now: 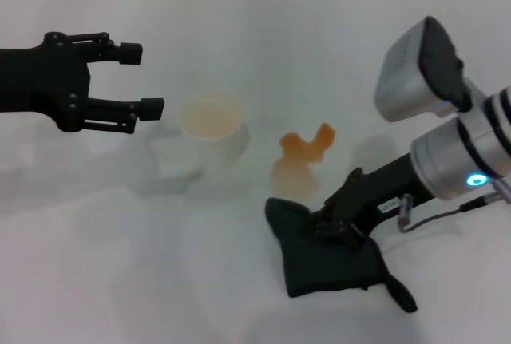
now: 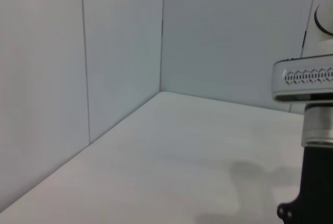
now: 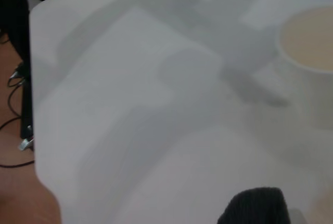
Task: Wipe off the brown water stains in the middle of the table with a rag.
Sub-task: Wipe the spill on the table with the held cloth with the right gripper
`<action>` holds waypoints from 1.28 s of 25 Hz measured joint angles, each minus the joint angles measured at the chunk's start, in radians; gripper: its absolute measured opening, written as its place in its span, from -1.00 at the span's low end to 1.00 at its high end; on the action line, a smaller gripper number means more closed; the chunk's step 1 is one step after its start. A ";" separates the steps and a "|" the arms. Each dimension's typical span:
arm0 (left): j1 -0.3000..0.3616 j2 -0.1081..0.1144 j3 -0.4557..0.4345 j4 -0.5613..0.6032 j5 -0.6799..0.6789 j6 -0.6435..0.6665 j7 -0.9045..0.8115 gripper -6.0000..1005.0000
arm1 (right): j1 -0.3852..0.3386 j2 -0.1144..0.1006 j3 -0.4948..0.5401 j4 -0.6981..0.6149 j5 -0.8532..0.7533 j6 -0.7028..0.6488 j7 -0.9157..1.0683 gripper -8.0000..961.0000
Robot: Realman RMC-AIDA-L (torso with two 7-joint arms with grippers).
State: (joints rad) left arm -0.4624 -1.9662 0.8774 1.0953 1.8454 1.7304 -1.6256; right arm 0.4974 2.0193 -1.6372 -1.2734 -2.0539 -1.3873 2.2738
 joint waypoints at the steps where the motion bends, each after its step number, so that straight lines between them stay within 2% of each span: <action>1: -0.003 -0.003 0.000 0.000 0.001 0.000 0.000 0.75 | 0.007 0.001 -0.010 0.001 0.003 0.002 0.005 -0.84; 13: -0.016 -0.016 0.000 0.002 0.003 -0.003 0.002 0.75 | 0.117 0.002 -0.029 0.128 -0.008 0.075 0.023 -0.84; 32: -0.017 -0.036 -0.004 0.001 0.003 -0.011 0.002 0.75 | 0.237 0.000 -0.034 0.293 -0.099 0.316 0.052 -0.84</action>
State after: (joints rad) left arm -0.4795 -2.0025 0.8735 1.0968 1.8485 1.7193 -1.6240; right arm 0.7344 2.0197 -1.6708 -0.9804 -2.1533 -1.0709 2.3260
